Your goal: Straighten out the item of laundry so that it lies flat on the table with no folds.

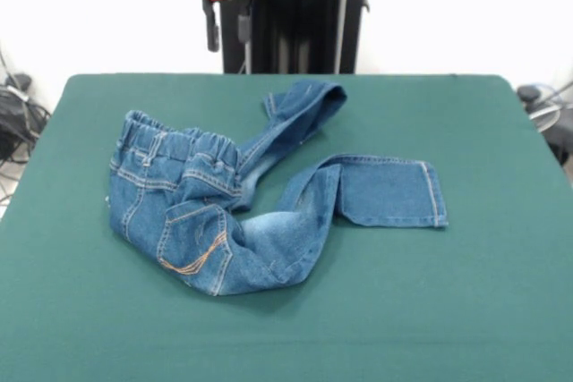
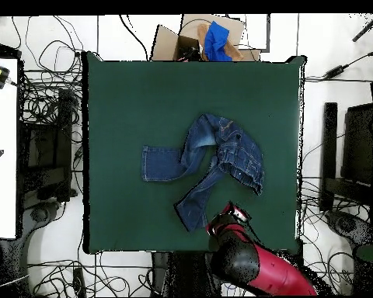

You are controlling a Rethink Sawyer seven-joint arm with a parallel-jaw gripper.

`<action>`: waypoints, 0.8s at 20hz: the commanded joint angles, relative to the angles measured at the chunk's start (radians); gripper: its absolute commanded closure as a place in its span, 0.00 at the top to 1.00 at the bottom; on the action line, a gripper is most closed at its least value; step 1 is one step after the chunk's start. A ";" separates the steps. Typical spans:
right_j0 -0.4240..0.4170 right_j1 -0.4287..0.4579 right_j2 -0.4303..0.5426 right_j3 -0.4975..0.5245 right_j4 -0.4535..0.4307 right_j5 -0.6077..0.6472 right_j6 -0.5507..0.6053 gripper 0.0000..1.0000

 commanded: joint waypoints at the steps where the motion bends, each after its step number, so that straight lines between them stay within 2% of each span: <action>1: 0.027 0.214 -0.141 0.087 -0.029 -0.215 0.378 1.00; 4: -0.053 0.475 -0.071 -0.045 -0.096 -0.373 0.361 1.00; 6: -0.071 0.582 -0.036 -0.147 -0.111 -0.362 0.326 1.00; 11: -0.089 0.631 0.003 -0.204 -0.128 -0.364 0.317 1.00; 16: -0.081 0.630 0.004 -0.194 -0.127 -0.432 0.344 1.00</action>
